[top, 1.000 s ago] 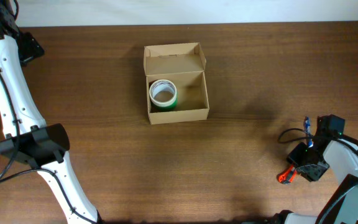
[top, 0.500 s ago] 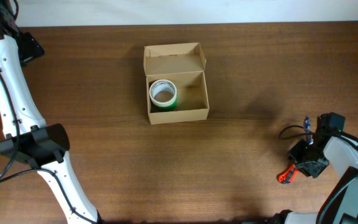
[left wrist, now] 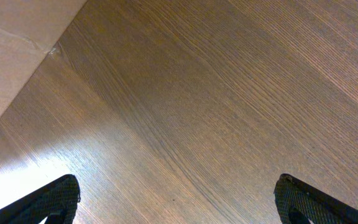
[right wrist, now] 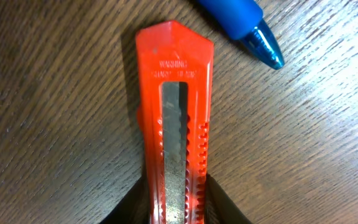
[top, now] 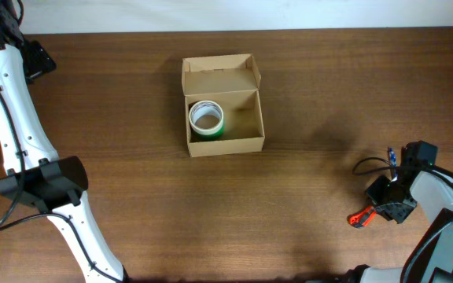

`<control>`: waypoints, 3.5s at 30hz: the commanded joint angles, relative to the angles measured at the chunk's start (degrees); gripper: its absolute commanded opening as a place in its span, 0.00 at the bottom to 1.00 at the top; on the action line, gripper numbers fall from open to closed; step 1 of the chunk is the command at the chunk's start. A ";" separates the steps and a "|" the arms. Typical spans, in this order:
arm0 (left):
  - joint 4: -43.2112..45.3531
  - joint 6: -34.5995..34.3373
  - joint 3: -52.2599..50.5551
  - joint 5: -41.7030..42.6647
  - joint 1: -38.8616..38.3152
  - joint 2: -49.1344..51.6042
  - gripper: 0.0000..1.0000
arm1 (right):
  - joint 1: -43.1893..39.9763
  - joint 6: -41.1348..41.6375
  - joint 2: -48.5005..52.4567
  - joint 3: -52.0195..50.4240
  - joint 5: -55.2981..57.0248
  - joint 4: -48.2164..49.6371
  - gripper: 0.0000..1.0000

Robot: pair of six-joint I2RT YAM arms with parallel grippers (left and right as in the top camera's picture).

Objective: Pack container
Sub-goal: 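Grasp the orange box cutter with the right gripper, then carry the orange box cutter into the box with the right gripper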

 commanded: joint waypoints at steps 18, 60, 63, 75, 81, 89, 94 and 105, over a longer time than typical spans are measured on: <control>-0.02 -0.59 -0.28 0.04 0.35 -1.84 1.00 | 5.68 -6.62 -0.13 22.27 -5.20 -15.37 0.14; -0.02 -0.59 -0.28 0.04 0.35 -1.84 1.00 | 58.21 -63.95 33.33 91.73 -2.51 -42.03 0.04; -0.02 -0.57 -0.26 0.04 0.35 -1.84 1.00 | 60.28 -66.49 33.97 91.73 -1.70 -39.91 0.04; -0.02 -0.57 -0.28 0.04 0.35 -1.84 1.00 | 62.49 -73.44 39.26 91.71 2.25 -36.98 0.04; -0.02 -0.59 -0.28 0.04 0.35 -1.84 1.00 | 62.49 -75.01 43.21 91.71 3.02 -36.98 0.04; -0.02 -0.59 -0.28 0.04 0.35 -1.84 1.00 | 62.51 -75.14 47.19 91.56 4.28 -37.18 0.04; -0.02 -0.57 -0.28 0.04 0.35 -1.84 1.00 | 62.51 -74.86 48.39 91.30 4.04 -38.27 0.04; -0.02 -0.57 -0.28 0.04 0.35 -1.84 1.00 | 64.04 -74.42 48.43 89.35 3.89 -38.69 0.06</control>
